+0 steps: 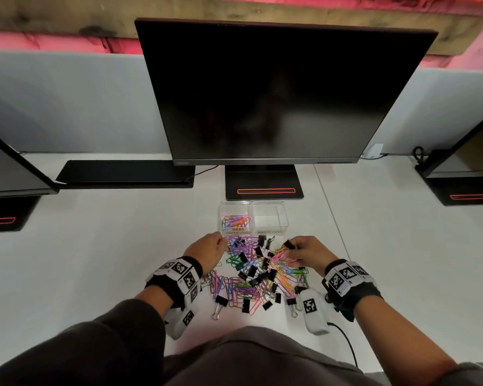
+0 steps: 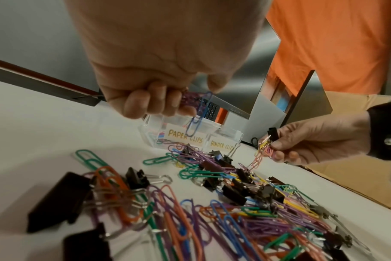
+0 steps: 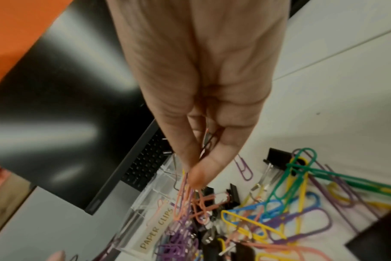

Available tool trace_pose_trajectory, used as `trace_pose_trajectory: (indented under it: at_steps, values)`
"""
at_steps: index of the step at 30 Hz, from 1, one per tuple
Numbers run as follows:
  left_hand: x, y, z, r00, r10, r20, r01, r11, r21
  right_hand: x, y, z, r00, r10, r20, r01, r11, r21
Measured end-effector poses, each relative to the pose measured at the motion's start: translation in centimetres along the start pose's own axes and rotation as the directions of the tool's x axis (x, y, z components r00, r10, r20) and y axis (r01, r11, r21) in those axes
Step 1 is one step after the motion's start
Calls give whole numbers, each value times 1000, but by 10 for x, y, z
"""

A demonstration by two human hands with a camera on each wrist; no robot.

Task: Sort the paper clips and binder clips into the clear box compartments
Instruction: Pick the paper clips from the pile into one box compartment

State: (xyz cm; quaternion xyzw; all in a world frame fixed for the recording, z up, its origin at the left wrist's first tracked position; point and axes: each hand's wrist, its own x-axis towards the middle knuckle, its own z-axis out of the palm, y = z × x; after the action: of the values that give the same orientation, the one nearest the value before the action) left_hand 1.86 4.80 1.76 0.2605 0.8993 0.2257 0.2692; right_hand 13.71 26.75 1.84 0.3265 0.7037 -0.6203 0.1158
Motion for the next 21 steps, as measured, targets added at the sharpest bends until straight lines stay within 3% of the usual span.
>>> trace_pose_trajectory:
  at_steps: [5,9,14,17,21]
  values:
    - [-7,4,-1,996,38,-83,-44,996,-79,-7,-2,-2,998,-44,-35,46,998,53]
    - [-10,6,-1,985,71,-157,-100,978,-182,-4,6,1,993,14,-117,-6,998,70]
    - [-9,2,0,996,75,-42,-83,964,-254,-6,0,1,994,8,-107,-3,999,51]
    - [-1,0,-4,998,37,46,-21,954,-300,-11,-25,1,997,-60,-55,62,997,51]
    - [12,11,-30,988,2,157,4,999,-37,1,-73,14,972,-231,-48,228,972,-54]
